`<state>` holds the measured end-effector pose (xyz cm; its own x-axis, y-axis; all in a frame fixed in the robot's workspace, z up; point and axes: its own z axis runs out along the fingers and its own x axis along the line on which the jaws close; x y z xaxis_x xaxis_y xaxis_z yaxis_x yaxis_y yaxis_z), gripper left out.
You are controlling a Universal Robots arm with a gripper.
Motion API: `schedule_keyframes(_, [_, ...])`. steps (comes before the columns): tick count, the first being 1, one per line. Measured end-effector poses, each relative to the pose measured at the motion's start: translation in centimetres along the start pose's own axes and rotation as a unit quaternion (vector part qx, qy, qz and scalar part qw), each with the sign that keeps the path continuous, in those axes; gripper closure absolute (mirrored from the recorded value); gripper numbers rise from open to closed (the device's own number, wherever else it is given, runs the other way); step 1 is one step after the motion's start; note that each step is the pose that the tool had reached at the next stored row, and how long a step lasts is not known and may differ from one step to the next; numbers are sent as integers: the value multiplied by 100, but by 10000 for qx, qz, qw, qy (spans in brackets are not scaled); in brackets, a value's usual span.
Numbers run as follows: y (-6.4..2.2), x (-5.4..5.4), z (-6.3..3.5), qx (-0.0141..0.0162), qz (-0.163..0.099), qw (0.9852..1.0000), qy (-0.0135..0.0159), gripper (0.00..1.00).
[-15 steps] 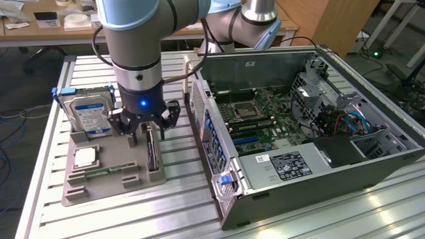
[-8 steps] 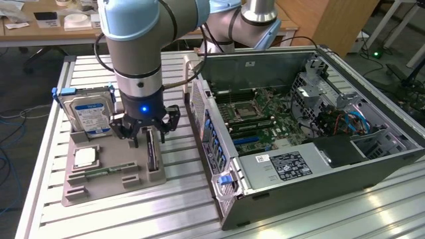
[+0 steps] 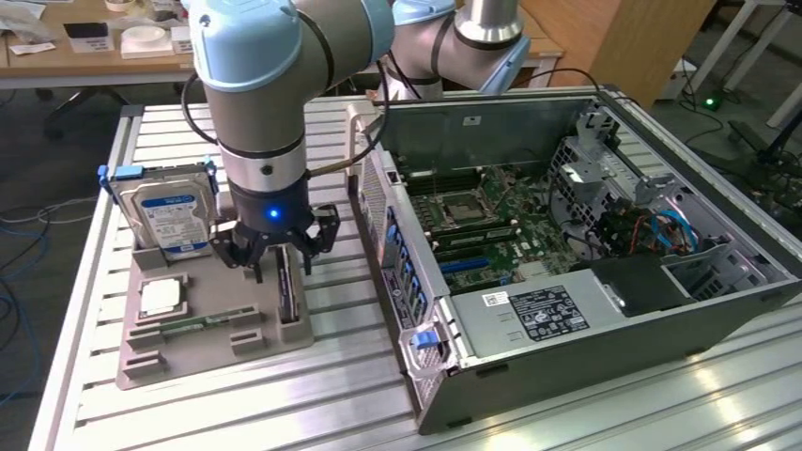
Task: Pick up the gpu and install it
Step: 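Pick up the gpu and move the gpu toward the slot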
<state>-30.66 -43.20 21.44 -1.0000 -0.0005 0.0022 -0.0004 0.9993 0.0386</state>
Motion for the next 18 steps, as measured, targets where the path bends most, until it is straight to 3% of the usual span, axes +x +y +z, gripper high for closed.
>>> schedule_keyframes(7, [0, 0, 1, 0, 0, 10000, -1, 36])
schedule_keyframes(9, [0, 1, 1, 0, 1, 10000, -1, 49])
schedule_keyframes(12, [0, 1, 1, 0, 1, 10000, -1, 55])
schedule_keyframes(14, [0, 0, 1, 0, 0, 10000, -1, 66])
schedule_keyframes(18, [0, 1, 1, 0, 1, 10000, 0, 72])
